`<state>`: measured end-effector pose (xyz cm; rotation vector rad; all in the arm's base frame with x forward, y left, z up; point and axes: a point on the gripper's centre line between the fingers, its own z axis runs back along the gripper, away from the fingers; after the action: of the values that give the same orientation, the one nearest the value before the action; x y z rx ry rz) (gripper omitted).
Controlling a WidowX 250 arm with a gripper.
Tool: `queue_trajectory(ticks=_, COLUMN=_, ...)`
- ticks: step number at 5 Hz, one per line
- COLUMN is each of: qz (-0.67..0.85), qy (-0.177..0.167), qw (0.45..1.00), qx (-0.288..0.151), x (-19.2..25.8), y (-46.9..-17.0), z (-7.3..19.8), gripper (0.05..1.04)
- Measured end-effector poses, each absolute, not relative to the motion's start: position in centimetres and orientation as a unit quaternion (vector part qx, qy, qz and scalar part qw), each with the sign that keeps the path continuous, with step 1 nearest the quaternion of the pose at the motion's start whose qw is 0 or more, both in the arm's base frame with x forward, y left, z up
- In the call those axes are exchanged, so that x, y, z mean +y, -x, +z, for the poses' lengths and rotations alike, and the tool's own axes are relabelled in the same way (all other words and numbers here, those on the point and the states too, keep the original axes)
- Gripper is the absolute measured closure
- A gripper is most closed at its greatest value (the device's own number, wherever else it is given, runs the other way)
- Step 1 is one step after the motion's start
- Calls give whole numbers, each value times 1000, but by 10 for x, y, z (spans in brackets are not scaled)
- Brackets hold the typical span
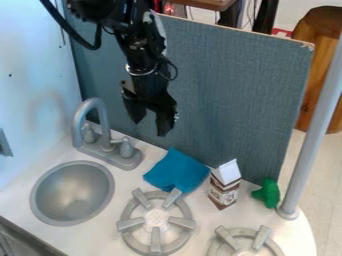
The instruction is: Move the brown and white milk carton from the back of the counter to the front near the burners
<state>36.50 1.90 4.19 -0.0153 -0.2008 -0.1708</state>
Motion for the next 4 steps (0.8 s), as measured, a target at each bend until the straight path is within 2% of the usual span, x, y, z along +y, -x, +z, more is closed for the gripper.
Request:
queue_trajectory(ticks=1, qz=-86, qy=10, qw=993, qx=-83, x=18, y=-362, z=29, gripper=75)
queue_trajectory(ticks=2, qz=-117, qy=7, qw=988, qx=-101, x=2, y=-378, z=21, gripper=75)
queue_trajectory(ticks=3, qz=-130, qy=-14, qw=984, qx=-119, x=-23, y=-395, z=14, gripper=75)
queue_trajectory(ticks=4, qz=-132, qy=-14, qw=983, qx=-125, x=-30, y=-413, z=11, gripper=75)
